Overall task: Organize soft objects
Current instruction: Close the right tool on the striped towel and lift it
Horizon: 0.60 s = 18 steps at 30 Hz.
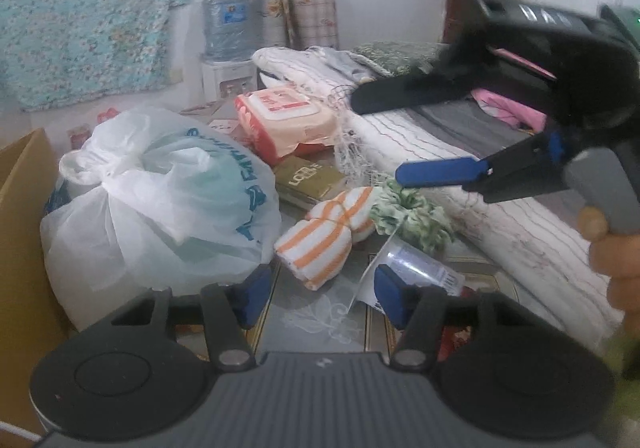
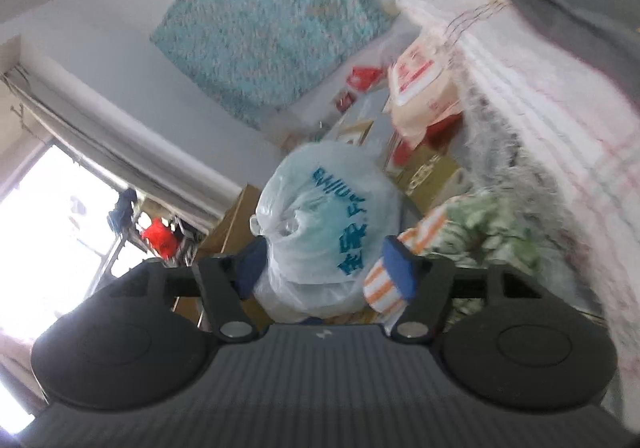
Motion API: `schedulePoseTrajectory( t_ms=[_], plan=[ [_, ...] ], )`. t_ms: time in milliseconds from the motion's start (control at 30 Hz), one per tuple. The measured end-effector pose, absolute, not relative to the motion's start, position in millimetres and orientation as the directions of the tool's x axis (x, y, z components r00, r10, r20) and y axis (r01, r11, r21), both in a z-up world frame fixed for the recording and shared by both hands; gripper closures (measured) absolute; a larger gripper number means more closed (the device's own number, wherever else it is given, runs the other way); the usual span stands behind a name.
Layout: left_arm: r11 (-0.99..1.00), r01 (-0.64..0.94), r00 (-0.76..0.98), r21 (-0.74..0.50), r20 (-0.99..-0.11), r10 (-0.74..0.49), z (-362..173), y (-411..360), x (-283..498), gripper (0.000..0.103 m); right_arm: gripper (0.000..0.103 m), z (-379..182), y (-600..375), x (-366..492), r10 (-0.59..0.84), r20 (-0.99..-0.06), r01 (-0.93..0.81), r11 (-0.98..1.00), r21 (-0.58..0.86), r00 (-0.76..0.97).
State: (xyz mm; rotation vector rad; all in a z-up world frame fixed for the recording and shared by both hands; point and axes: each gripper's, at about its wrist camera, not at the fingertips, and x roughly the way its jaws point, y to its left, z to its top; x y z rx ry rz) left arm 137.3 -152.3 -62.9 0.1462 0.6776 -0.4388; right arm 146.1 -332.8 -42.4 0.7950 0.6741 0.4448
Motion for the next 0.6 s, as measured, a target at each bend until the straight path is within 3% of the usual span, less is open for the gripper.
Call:
schedulePoseTrajectory(
  t_ms=[267, 467, 600],
  plan=[
    [0.895, 0.446, 0.695, -0.025, -0.620, -0.364, -60, -147, 134, 0.046, 0.017, -54, -330, 205, 0.578, -0.657, 0.143, 0.689, 0.711, 0.484],
    [0.887, 0.459, 0.686, -0.056, -0.611, -0.394, -58, -141, 126, 0.046, 0.015, -76, -341, 243, 0.533, -0.752, 0.338, 0.677, 0.654, 0.389],
    [0.883, 0.466, 0.691, -0.053, -0.601, -0.401, -55, -137, 120, 0.046, 0.013, -80, -338, 259, 0.507, -0.768, 0.363, 0.681, 0.636, 0.392]
  ],
)
